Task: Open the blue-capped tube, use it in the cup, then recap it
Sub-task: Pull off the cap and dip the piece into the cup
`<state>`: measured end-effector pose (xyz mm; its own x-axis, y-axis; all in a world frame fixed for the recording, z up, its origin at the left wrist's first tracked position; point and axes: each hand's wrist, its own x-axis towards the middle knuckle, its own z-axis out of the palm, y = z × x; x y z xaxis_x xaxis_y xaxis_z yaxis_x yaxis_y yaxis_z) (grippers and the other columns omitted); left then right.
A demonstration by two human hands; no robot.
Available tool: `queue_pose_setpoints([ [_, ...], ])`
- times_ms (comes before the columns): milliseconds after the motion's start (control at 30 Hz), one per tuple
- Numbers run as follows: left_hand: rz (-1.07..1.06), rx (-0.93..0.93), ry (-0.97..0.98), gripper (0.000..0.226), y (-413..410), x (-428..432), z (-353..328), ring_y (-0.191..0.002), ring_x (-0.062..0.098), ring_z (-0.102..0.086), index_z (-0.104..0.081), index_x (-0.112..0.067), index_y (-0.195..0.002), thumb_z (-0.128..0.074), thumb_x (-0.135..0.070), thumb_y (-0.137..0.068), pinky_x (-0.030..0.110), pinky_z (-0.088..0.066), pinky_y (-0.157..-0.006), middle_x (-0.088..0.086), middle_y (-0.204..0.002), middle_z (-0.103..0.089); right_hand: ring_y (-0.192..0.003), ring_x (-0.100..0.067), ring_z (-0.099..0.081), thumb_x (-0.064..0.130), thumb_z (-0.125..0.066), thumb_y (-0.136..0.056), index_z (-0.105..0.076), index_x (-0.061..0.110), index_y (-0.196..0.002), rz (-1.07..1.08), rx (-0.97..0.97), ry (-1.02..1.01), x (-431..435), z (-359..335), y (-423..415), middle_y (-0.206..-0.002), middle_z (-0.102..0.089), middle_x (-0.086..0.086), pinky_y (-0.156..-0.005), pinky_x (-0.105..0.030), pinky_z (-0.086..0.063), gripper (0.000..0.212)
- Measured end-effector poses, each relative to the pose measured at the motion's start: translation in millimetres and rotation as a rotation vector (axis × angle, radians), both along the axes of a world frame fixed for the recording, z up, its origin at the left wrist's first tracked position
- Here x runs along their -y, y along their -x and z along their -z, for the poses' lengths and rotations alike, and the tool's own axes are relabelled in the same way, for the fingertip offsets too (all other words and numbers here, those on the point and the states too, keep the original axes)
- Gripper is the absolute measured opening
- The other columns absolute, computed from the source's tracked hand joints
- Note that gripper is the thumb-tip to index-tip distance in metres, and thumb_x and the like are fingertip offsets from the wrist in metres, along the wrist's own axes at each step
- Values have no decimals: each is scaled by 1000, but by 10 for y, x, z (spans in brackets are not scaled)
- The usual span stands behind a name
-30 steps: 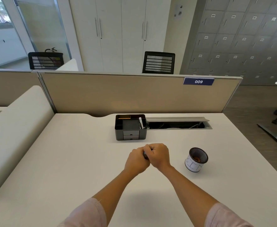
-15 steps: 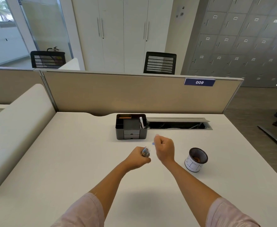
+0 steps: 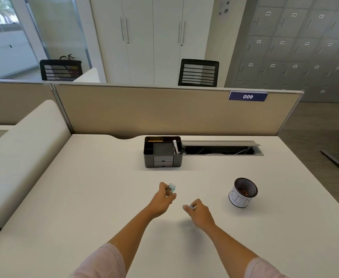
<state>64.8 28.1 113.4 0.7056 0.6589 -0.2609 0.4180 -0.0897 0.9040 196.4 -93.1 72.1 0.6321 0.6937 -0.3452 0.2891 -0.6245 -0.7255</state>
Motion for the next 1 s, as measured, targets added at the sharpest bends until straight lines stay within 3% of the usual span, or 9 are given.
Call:
queue_pose_setpoints([
  [67,-29,-12,-23,26,22,-14,57,-84,18,-52,-39,-11,-106,-56,-26,-95,30,-45,-75,5,-100,-53,-76,-21,-61,49,-63,-85,-56,18,-97,-77,121,116,79,94,27,-94,-69,-4,-67,-31,-44,35],
  [167,-47,-20,-49,24,59,-36,118,-80,15,-51,-43,-17,-99,-62,-31,-92,28,-46,-72,2,-98,-56,-80,-19,-65,52,-60,-83,-59,24,-99,-167,361,219,166,145,32,-89,-69,3,-62,-27,-40,31],
  [333,-55,-20,-57,25,86,-51,149,-78,16,-53,-47,-19,-93,-67,-33,-88,30,-48,-74,-1,-96,-60,-82,-18,-63,51,-63,-83,-60,27,-106,-177,326,216,243,195,-20,-98,-72,3,-69,-27,-44,33],
  [500,-40,-6,-67,27,65,-30,152,-76,16,-52,-48,-18,-92,-69,-33,-87,27,-45,-72,-3,-96,-59,-98,-23,-65,45,-51,-93,-56,26,-117,-221,322,234,254,220,-31,-108,-71,0,-83,-31,-49,32],
  [667,-31,3,-69,33,-17,4,106,-76,17,-52,-51,-10,-103,-69,-32,-87,27,-45,-72,-2,-99,-58,-96,-22,-65,45,-50,-93,-50,27,-121,-182,312,219,236,142,-42,-104,-71,1,-82,-32,-50,34],
  [833,-10,11,-135,30,-154,65,19,-101,19,-50,-54,-17,-107,-68,-35,-88,26,-42,-83,0,-118,-56,-83,-21,-65,42,-48,-96,-58,25,-107,19,164,40,162,-16,-119,-92,-72,1,-79,-36,-53,22],
  [900,-10,31,-158,30,-240,96,-23,-113,20,-44,-57,-21,-109,-68,-38,-87,31,-39,-93,0,-123,-53,-74,-20,-65,36,-47,-98,-63,19,-104,129,-40,-99,87,-157,-140,-88,-73,-3,-80,-41,-56,24],
  [1000,6,65,-156,33,-436,157,-111,-121,20,-37,-59,-27,-114,-67,-44,-86,38,-37,-104,0,-128,-51,-70,-17,-69,40,-40,-100,-67,17,-105,222,-410,-211,-4,-440,-168,-91,-75,-4,-69,-33,-52,36],
])
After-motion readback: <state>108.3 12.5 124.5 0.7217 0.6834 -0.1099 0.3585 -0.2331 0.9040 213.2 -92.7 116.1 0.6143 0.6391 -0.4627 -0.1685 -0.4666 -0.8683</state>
